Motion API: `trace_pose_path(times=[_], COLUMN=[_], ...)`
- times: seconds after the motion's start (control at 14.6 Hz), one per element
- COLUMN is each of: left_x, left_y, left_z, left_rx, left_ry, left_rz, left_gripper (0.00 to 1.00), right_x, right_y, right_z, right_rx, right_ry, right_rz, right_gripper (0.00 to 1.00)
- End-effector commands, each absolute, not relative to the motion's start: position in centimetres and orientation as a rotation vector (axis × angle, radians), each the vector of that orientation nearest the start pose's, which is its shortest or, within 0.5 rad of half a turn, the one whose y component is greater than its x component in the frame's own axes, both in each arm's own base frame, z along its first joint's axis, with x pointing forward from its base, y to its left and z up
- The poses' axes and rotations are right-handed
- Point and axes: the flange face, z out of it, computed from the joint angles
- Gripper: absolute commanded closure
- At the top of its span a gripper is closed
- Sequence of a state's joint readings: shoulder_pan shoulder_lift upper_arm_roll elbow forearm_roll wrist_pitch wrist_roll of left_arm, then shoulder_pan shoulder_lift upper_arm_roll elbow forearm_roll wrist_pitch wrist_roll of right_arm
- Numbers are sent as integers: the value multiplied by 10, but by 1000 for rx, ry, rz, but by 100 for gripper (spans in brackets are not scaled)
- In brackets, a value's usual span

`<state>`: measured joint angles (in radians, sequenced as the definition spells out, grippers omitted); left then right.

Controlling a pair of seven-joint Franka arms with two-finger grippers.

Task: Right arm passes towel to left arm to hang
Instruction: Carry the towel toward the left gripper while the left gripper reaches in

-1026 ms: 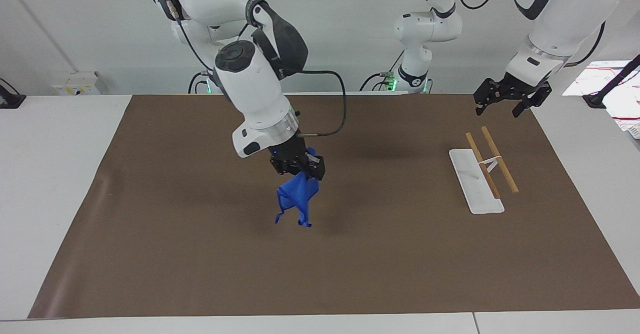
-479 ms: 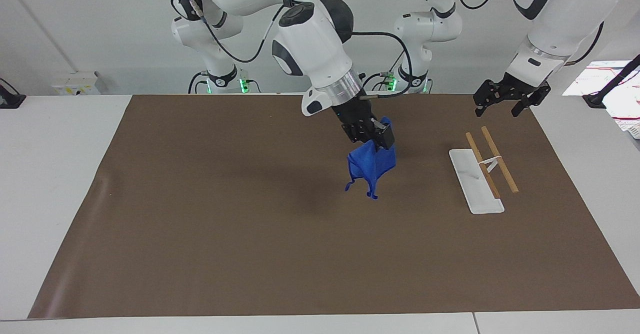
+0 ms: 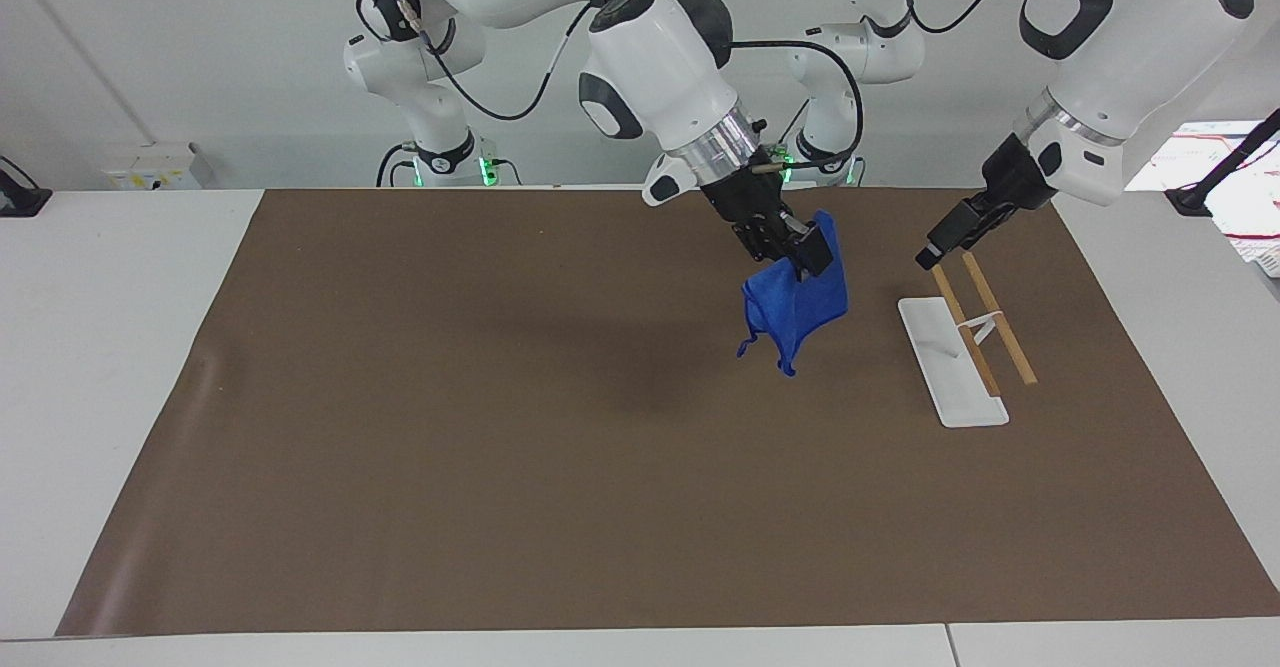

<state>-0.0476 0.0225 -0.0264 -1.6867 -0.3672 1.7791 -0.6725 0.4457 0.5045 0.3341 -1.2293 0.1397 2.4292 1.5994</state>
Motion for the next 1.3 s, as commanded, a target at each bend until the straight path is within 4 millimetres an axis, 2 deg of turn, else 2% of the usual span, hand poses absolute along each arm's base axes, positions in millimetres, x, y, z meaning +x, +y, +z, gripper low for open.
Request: trace_pose_path(times=[0.0,0.27,0.34,0.55,0.68,0.75,0.89,0.96,1.23], left_x=[579,587,584,575,572,573,574,576,581], left_y=[-80,-88,-104,-131,-134,-134,-134,-133,-126], left_z=[565,545,539,520,515,515,518,519,525], left_rx=[-3259,-3191,-3173,-3136,-3128,-3129,-3143,-3146,-3149], left_ry=[-1473,-1643,-1656,-1720,-1732,-1740,-1778,-1790,-1824], left_rz=[200,314,353,412,415,408,425,412,368], left_gripper=[0,0,0,0,0,6,71,100,100], right_x=[580,580,581,580,581,581,581,581,581], right_y=[476,476,476,475,475,475,475,475,475], right_z=[575,574,574,576,576,575,575,577,575], right_rx=[-2051,-2050,-2049,-2031,-2027,-2026,-2025,-2025,-2028], right_ry=[1154,1158,1159,1167,1166,1167,1168,1166,1164], right_rz=[-6,-2,-3,22,20,20,22,19,19], right_gripper=[100,100,100,100,100,100,100,100,100])
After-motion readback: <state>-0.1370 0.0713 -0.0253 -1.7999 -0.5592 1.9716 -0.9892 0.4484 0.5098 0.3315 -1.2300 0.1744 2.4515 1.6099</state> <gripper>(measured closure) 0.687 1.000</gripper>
